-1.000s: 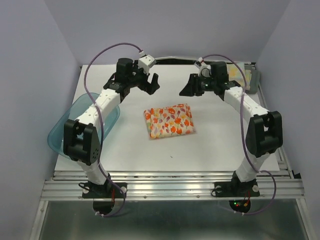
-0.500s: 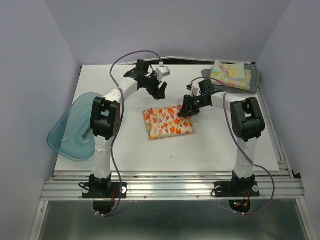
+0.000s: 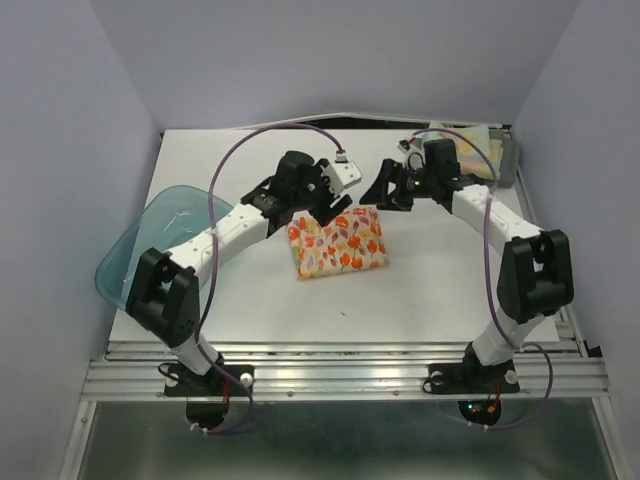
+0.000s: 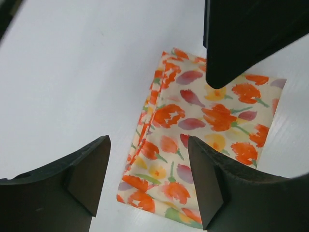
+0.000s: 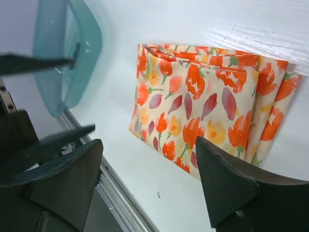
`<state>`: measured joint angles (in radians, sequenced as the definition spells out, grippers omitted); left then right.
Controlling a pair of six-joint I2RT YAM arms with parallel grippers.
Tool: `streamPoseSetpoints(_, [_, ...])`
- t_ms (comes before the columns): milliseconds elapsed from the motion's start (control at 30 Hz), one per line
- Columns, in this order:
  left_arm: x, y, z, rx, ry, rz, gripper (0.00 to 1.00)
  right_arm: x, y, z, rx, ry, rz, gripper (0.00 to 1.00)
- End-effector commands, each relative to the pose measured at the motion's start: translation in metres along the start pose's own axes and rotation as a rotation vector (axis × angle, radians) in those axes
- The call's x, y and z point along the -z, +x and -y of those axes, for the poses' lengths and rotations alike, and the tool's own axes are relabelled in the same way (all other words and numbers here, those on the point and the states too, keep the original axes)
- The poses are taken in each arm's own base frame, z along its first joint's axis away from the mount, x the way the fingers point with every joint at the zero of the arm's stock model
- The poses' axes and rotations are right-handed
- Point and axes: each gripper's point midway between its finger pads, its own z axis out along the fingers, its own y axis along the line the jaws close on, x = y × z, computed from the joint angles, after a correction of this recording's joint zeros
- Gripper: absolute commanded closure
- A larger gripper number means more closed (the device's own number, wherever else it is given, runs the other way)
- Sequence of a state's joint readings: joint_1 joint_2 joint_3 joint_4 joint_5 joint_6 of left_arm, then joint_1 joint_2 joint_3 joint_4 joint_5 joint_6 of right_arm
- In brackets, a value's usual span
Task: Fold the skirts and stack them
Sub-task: Neatly place the folded skirt to the corner
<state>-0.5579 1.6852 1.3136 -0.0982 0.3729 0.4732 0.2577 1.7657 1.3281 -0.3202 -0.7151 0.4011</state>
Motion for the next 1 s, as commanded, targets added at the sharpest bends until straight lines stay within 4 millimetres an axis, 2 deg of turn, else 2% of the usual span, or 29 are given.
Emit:
streamPoseSetpoints(0, [0.018,-0.018,0.023,-0.227,-0.122,0.023,0.24,0.035,-0.014,0.023,-0.195,0.067,0.126,0.14])
streamPoseSetpoints(33, [0.013,-0.010,0.051,-0.272,-0.073,0.004,0.24,0.041,-0.012,0.026,-0.242,0.071,0.138,0.11])
streamPoseSetpoints(100, [0.008,0.001,0.075,-0.336,-0.059,-0.040,0.26,0.048,-0.007,0.044,-0.315,0.119,0.160,0.10])
streamPoseSetpoints(133, [0.000,0.010,0.107,-0.401,-0.001,-0.061,0.30,0.051,0.001,0.059,-0.377,0.159,0.169,0.10])
streamPoseSetpoints(233, [-0.009,0.022,0.142,-0.482,0.023,-0.107,0.37,0.051,0.026,0.072,-0.472,0.172,0.138,0.08])
streamPoseSetpoints(267, [-0.013,0.027,0.147,-0.494,0.027,-0.124,0.37,0.050,0.031,0.073,-0.488,0.171,0.133,0.08])
streamPoseSetpoints(300, [-0.021,0.039,0.149,-0.507,0.023,-0.166,0.39,0.050,0.037,0.072,-0.498,0.154,0.139,0.07])
streamPoseSetpoints(333, [-0.024,0.037,0.152,-0.514,0.023,-0.173,0.39,0.050,0.040,0.072,-0.507,0.149,0.141,0.06])
streamPoseSetpoints(367, [-0.032,0.048,0.155,-0.523,0.026,-0.210,0.38,0.050,0.038,0.070,-0.499,0.132,0.160,0.06])
streamPoseSetpoints(500, [-0.046,0.061,0.160,-0.546,0.031,-0.246,0.34,0.043,0.052,0.075,-0.520,0.098,0.166,0.00])
streamPoseSetpoints(567, [-0.053,0.065,0.159,-0.550,0.026,-0.257,0.34,0.041,0.047,0.074,-0.523,0.064,0.208,0.00])
streamPoseSetpoints(600, [-0.057,0.074,0.158,-0.557,0.018,-0.283,0.35,0.039,0.056,0.078,-0.539,0.069,0.200,0.00])
streamPoseSetpoints(633, [-0.062,0.068,0.156,-0.557,-0.005,-0.253,0.37,0.038,0.059,0.081,-0.547,0.070,0.203,0.00])
streamPoseSetpoints(700, [-0.068,0.071,0.153,-0.571,-0.019,-0.256,0.40,0.035,0.061,0.085,-0.548,0.071,0.215,0.00])
streamPoseSetpoints(833, [-0.074,0.078,0.155,-0.581,-0.009,-0.269,0.62,0.031,0.063,0.090,-0.538,0.065,0.214,0.00])
streamPoseSetpoints(967, [-0.073,0.080,0.159,-0.533,0.029,-0.255,0.83,0.025,0.065,0.097,-0.535,0.071,0.198,0.00])
